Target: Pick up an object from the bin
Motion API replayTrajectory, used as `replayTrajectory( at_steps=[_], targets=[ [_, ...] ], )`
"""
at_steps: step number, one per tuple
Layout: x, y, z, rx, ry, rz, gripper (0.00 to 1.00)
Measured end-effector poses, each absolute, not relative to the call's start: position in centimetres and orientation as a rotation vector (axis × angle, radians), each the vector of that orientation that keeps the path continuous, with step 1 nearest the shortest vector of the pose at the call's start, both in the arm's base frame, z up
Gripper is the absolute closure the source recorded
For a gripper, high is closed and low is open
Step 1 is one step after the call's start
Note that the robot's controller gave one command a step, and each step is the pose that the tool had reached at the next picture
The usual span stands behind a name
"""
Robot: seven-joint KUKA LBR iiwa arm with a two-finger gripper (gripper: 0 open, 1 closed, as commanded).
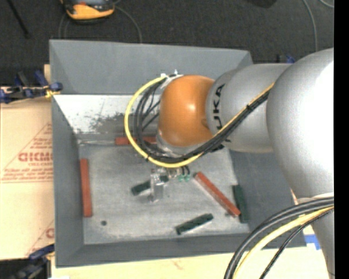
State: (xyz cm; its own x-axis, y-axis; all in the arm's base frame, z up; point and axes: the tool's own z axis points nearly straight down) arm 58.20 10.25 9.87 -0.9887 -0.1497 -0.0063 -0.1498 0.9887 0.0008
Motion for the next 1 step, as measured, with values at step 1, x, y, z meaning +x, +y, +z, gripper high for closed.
replayTrajectory(
  at_steps=[1],
  targets=[
    [59.6, 9.26, 7.26, -0.312, 3.121, 0.001, 1.0]
  ],
)
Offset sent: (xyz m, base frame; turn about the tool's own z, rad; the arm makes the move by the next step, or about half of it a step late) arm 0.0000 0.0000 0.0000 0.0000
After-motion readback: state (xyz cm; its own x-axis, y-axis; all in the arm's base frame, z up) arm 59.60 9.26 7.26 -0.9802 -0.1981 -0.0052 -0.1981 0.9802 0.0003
